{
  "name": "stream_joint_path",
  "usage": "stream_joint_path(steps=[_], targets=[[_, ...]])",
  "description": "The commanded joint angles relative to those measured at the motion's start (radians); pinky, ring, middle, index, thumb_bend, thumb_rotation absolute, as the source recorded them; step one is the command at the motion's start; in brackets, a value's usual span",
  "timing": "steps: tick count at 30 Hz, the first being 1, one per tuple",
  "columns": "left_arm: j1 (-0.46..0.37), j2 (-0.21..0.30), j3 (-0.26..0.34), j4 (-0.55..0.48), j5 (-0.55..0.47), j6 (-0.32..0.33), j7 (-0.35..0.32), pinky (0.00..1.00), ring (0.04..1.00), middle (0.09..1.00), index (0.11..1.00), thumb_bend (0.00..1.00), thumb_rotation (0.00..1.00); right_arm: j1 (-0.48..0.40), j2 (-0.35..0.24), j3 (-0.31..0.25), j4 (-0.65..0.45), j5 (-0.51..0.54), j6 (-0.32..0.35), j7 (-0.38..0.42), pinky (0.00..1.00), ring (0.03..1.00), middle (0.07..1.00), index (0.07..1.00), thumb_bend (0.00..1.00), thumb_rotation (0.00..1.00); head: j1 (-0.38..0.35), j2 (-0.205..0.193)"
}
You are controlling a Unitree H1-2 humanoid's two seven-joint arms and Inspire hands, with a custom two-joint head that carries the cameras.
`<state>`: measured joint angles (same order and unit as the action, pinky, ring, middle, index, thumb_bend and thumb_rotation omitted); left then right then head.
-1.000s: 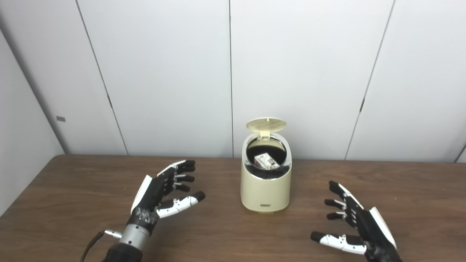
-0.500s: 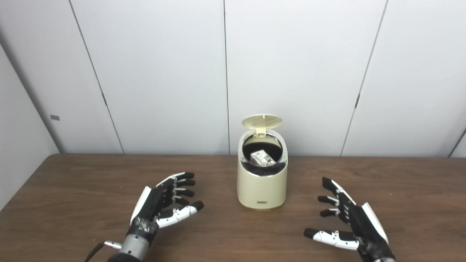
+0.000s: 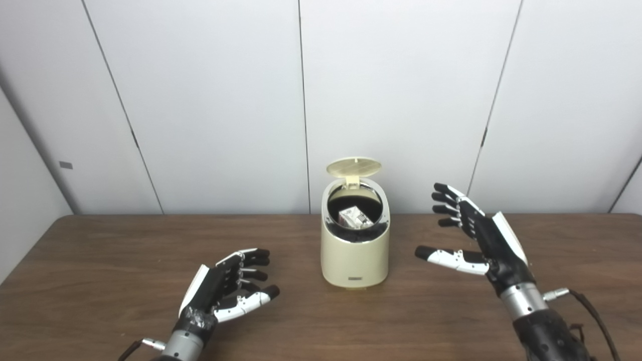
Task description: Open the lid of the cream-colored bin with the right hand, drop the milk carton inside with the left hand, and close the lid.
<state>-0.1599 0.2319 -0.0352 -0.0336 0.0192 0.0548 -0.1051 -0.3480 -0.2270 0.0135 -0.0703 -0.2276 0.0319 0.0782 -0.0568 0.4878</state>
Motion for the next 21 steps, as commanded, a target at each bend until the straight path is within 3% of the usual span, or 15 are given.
stream_joint_path(steps=[1,10,12,13,17,21], targets=[[-0.019,0.004,0.01,-0.017,-0.002,-0.045,-0.006,0.58,0.673,0.761,0.787,0.71,0.24,-0.081,-0.023,0.004,-0.015,-0.013,-0.021,0.003,0.69,0.816,0.874,0.868,0.8,0.4,0.001,0.0],[-0.01,-0.001,0.013,-0.01,0.013,-0.061,-0.009,0.58,0.678,0.761,0.787,0.72,0.26,-0.239,-0.055,0.052,0.019,-0.081,0.082,0.056,0.71,0.817,0.851,0.858,0.81,0.33,0.012,-0.005],[-0.008,-0.002,0.013,-0.011,0.016,-0.062,-0.009,0.57,0.675,0.761,0.785,0.72,0.26,-0.269,-0.063,0.067,0.047,-0.094,0.082,0.066,0.75,0.843,0.862,0.868,0.8,0.39,0.015,-0.006],[-0.007,-0.002,0.013,-0.011,0.018,-0.061,-0.01,0.57,0.672,0.762,0.785,0.72,0.26,-0.279,-0.067,0.075,0.059,-0.103,0.077,0.068,0.76,0.859,0.875,0.884,0.78,0.53,0.015,-0.006],[-0.002,-0.002,0.013,-0.013,0.016,-0.059,-0.017,0.56,0.66,0.755,0.786,0.7,0.23,-0.316,-0.074,0.103,0.079,-0.12,0.092,0.097,0.77,0.886,0.906,0.901,0.76,0.72,0.015,-0.007],[0.0,-0.002,0.013,-0.008,0.023,-0.068,-0.016,0.56,0.652,0.747,0.787,0.69,0.22,-0.346,-0.086,0.143,0.077,-0.17,0.129,0.127,0.8,0.903,0.922,0.908,0.76,0.79,0.019,-0.007]])
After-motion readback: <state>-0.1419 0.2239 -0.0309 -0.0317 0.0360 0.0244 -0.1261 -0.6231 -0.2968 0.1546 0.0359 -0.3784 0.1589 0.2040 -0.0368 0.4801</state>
